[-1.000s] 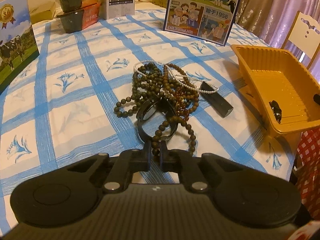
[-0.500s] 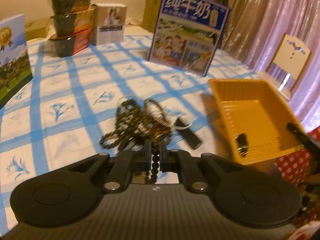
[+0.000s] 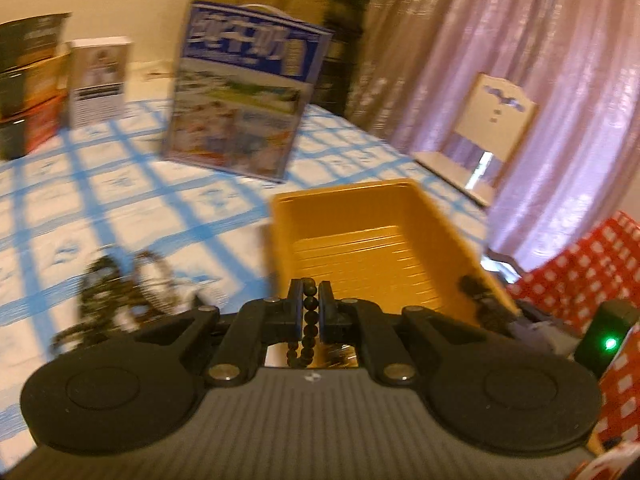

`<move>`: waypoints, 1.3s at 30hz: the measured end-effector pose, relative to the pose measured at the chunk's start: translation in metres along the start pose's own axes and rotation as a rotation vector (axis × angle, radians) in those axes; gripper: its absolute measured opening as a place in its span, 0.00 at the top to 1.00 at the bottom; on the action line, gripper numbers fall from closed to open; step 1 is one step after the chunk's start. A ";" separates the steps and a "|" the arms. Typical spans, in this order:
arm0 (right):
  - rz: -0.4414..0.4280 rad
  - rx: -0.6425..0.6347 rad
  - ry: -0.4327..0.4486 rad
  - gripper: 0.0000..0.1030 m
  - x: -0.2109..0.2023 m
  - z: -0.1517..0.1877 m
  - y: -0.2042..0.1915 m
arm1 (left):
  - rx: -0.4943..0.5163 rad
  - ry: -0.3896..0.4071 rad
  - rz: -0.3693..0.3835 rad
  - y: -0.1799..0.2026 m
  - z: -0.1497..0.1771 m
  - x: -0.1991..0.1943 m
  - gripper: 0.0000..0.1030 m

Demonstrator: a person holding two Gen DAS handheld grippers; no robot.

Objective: Organize jewelry
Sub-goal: 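Carry the bead bracelet into the tray and open the left tool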

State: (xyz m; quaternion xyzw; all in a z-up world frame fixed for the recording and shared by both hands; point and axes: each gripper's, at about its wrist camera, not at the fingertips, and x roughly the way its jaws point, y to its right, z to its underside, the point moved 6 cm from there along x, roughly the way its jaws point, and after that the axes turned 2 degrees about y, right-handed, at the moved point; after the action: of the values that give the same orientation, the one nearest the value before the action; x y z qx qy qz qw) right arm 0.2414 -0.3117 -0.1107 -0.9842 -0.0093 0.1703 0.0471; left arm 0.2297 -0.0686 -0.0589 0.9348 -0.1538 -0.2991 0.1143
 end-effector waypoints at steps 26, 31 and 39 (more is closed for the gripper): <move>0.001 0.005 -0.002 0.96 0.000 0.003 -0.001 | 0.027 -0.072 0.137 0.065 0.024 0.055 0.75; 0.001 0.006 -0.004 0.96 0.001 0.003 -0.001 | 0.046 -0.019 0.053 0.039 0.021 0.029 0.72; 0.002 0.005 -0.004 0.96 0.001 0.004 0.000 | 0.032 -0.009 -0.147 -0.029 0.024 -0.007 0.72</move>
State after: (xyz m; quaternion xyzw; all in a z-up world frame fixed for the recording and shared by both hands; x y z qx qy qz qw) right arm 0.2408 -0.3109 -0.1145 -0.9838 -0.0080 0.1722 0.0494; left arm 0.2171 -0.0420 -0.0832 0.9439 -0.0899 -0.3084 0.0765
